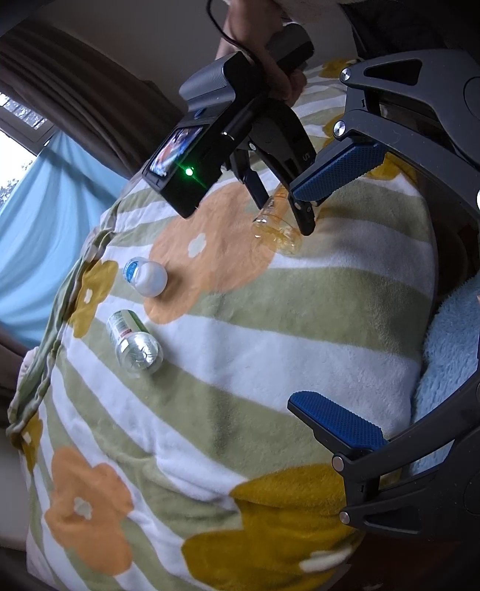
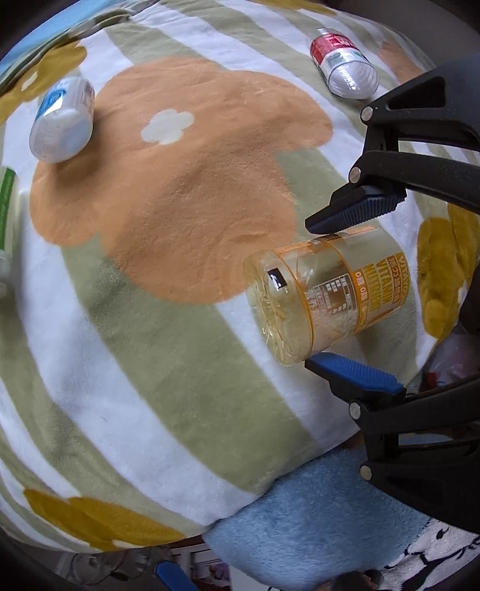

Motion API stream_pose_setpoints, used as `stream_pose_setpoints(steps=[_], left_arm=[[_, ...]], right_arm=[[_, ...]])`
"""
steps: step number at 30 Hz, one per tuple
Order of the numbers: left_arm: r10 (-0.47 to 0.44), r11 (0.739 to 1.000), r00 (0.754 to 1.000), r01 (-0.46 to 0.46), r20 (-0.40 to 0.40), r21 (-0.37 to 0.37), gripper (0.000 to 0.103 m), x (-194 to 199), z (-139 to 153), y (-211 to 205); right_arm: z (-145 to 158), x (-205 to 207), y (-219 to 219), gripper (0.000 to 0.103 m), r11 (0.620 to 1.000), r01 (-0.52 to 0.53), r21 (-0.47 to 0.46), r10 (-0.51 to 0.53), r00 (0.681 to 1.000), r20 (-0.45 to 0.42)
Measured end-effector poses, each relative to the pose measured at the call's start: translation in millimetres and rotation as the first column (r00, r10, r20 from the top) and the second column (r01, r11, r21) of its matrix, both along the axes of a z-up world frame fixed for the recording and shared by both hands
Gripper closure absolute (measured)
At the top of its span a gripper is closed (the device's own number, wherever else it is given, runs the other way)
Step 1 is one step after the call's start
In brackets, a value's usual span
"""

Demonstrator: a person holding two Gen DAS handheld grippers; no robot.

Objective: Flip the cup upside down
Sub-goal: 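Lift and rotate the cup with the right gripper, turning it over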

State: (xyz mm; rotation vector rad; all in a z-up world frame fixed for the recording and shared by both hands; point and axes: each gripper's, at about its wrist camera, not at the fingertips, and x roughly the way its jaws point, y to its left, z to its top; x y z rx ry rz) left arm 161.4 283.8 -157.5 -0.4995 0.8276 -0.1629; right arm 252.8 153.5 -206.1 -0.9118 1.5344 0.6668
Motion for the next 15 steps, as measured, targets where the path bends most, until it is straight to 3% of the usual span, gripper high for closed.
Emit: stream_pose_setpoints(steps=[3, 6, 15], left_arm=[[0.000, 1.000, 1.000, 0.000, -0.002, -0.015, 0.000, 0, -1, 1], [-0.001, 1.000, 1.000, 0.001, -0.003, -0.026, 0.000, 1, -2, 2], [0.001, 0.999, 1.000, -0.001, -0.008, -0.041, 0.000, 2, -4, 5]], right_arm=[[1, -10, 15, 0.038, 0.990, -0.125, -0.063, 0.127, 0.991, 0.038], [-1, -21, 24, 0.038, 0.959, -0.255, -0.123, 0.264, 0.962, 0.064], [-6, -3, 39, 0.038, 0.947, -0.291, -0.138, 0.295, 0.955, 0.010]])
